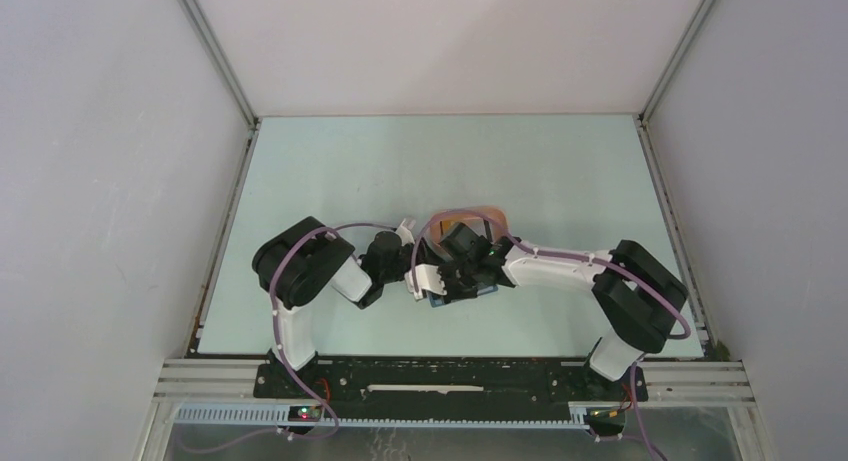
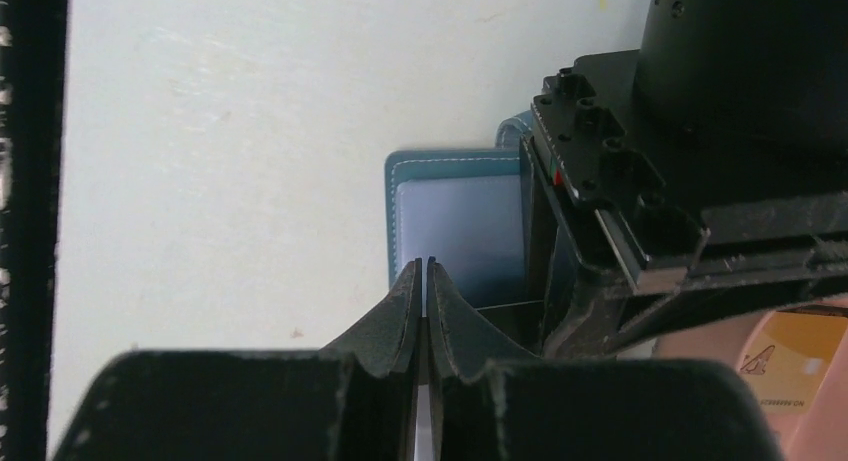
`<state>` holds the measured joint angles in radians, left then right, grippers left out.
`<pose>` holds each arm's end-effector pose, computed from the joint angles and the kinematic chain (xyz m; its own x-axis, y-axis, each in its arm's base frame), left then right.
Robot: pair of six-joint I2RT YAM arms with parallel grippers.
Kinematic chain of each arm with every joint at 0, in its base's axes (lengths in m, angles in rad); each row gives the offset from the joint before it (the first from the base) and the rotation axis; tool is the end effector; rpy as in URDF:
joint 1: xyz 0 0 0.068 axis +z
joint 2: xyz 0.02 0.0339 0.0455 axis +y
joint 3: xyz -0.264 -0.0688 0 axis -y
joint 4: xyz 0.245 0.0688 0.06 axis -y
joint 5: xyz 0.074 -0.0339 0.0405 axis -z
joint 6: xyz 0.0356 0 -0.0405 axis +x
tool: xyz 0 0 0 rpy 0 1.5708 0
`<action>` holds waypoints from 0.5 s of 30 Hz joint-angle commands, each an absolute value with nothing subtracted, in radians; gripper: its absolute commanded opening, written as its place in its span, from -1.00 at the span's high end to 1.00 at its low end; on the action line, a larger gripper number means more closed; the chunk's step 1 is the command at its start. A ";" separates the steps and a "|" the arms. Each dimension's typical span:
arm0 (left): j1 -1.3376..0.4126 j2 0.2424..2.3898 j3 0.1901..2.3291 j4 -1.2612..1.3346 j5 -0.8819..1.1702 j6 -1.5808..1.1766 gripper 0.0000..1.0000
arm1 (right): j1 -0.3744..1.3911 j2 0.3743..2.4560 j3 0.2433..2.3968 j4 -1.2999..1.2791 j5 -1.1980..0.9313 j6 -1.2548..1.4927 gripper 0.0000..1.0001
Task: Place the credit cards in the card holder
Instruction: Insert the credit card into the card holder.
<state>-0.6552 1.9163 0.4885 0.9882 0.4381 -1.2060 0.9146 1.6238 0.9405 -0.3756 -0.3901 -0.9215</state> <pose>0.2286 -0.1947 0.0827 -0.9202 -0.3598 -0.1542 -0.0098 0.4150 -0.9098 0.1810 0.2572 0.1758 0.3526 -0.7495 -0.5602 -0.9354 -0.2983 -0.1897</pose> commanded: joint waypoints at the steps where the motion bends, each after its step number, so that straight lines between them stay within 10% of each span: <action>1: -0.661 1.955 0.506 0.923 0.423 -1.187 0.34 | 0.940 1.669 1.000 -0.328 -0.309 -0.921 0.78; 15: -0.659 1.968 0.508 0.923 0.433 -1.180 0.28 | 0.884 1.653 0.956 -0.347 -0.157 -0.951 0.85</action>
